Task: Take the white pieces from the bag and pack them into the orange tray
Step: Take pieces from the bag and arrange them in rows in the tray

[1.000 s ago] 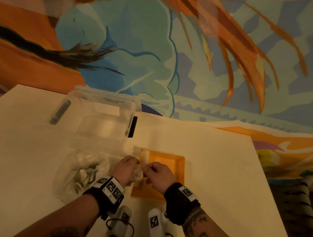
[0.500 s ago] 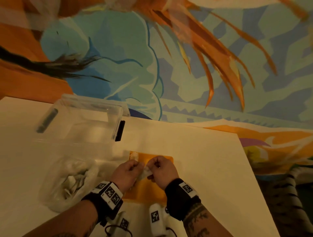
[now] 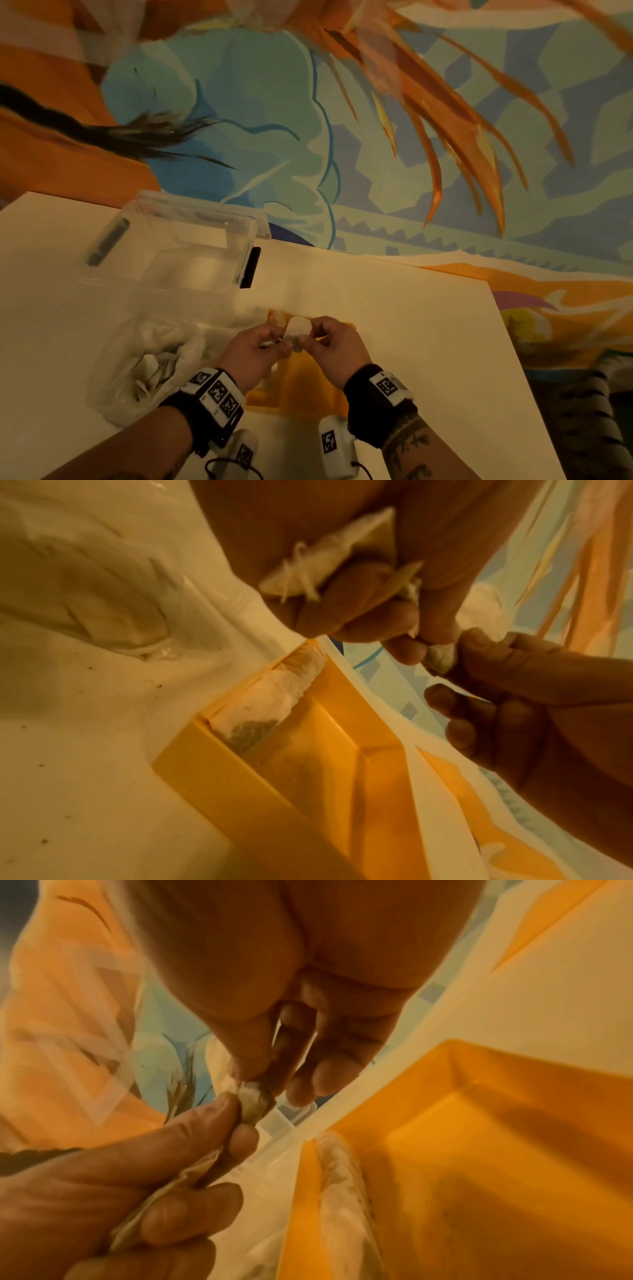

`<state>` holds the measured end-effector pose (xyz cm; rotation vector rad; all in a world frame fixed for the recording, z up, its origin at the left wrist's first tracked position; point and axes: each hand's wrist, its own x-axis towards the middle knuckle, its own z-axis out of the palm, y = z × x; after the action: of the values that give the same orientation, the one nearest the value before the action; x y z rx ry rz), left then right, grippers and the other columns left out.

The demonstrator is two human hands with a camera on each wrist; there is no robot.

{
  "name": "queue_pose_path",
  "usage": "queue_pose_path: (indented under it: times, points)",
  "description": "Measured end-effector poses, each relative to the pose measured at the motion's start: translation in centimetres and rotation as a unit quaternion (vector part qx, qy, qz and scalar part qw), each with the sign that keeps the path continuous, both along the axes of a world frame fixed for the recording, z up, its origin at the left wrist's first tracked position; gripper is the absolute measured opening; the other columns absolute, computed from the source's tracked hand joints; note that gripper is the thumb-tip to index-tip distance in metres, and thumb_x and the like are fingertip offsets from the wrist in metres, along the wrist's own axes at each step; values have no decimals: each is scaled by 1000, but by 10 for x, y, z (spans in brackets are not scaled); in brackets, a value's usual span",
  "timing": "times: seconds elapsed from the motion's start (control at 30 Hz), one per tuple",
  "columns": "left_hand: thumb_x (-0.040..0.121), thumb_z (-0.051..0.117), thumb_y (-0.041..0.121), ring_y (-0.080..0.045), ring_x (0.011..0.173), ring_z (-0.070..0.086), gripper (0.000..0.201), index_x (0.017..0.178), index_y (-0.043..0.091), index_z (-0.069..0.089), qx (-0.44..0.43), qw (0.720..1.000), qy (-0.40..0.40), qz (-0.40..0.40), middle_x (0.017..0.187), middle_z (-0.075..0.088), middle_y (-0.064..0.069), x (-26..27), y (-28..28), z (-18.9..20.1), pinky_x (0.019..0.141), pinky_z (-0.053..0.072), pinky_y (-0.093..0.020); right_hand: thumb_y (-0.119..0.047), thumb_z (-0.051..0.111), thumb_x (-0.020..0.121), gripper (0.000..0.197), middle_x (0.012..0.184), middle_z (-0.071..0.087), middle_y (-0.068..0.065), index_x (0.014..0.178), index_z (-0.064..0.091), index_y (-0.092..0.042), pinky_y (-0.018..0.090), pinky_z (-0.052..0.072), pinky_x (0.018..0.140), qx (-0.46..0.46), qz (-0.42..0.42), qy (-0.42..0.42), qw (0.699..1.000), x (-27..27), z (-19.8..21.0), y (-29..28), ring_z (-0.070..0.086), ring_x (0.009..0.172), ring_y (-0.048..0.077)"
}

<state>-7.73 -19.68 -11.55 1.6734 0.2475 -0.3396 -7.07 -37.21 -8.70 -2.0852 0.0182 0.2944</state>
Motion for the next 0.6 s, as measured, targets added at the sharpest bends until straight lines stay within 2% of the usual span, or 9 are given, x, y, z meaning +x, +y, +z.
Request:
queue_pose_path:
  times: [0.1, 0.17, 0.27, 0.33, 0.4, 0.47, 0.53, 0.6]
  points:
    - [89, 70, 10, 0, 39, 49, 7, 91, 16, 70, 19, 1000, 2, -13, 78, 68, -4, -1, 8, -4, 41, 38, -18, -30, 66, 90, 9, 74, 65, -8, 82, 67, -25, 26, 46, 66, -18, -6, 19, 1000, 0, -14, 9, 56, 68, 9]
    - [89, 70, 21, -1, 46, 54, 6, 94, 25, 70, 69, 998, 5, -13, 77, 70, -1, 1, 18, -10, 45, 42, -22, -33, 65, 90, 10, 77, 67, -5, 81, 65, -27, 30, 48, 67, -43, -15, 41, 998, 2, -23, 13, 59, 70, 12]
    - [85, 71, 40, -10, 75, 65, 9, 92, 36, 68, 188, 982, 28, 5, 86, 67, 10, 5, 40, -23, 63, 54, -30, -36, 64, 88, 14, 85, 70, 1, 79, 61, -26, 33, 50, 68, -99, 7, 98, 990, 1, -40, 20, 62, 76, 18]
    - [81, 72, 45, -12, 83, 65, 17, 94, 37, 66, 246, 968, 48, -3, 93, 64, 12, 4, 48, -30, 76, 57, -33, -34, 63, 88, 12, 91, 69, 1, 78, 59, -28, 33, 54, 73, -136, 38, 135, 981, -3, -49, 26, 64, 85, 21]
    - [79, 73, 48, -12, 85, 63, 28, 103, 36, 64, 269, 959, 70, -46, 99, 64, 9, 2, 52, -35, 79, 56, -31, -34, 62, 87, 6, 94, 67, 0, 84, 62, -29, 33, 54, 77, -179, 79, 161, 967, -5, -55, 33, 63, 90, 22]
    - [80, 73, 46, -13, 83, 63, 37, 113, 32, 64, 270, 954, 86, -94, 102, 65, 6, 1, 52, -40, 78, 56, -30, -39, 61, 86, 14, 93, 62, -2, 88, 63, -26, 31, 50, 71, -215, 101, 184, 954, -5, -61, 41, 60, 87, 21]
    - [81, 72, 42, -14, 80, 63, 38, 116, 29, 66, 282, 947, 84, -126, 101, 67, 3, -2, 51, -42, 80, 57, -32, -39, 60, 88, 14, 94, 61, 0, 86, 61, -25, 29, 46, 67, -233, 104, 200, 946, -4, -68, 48, 55, 82, 20]
    - [82, 71, 41, -11, 74, 61, 36, 116, 28, 68, 301, 942, 71, -133, 97, 67, 3, -4, 50, -42, 80, 56, -30, -34, 58, 90, 18, 106, 65, 5, 99, 66, -21, 28, 44, 68, -239, 97, 212, 943, -2, -75, 55, 55, 84, 22]
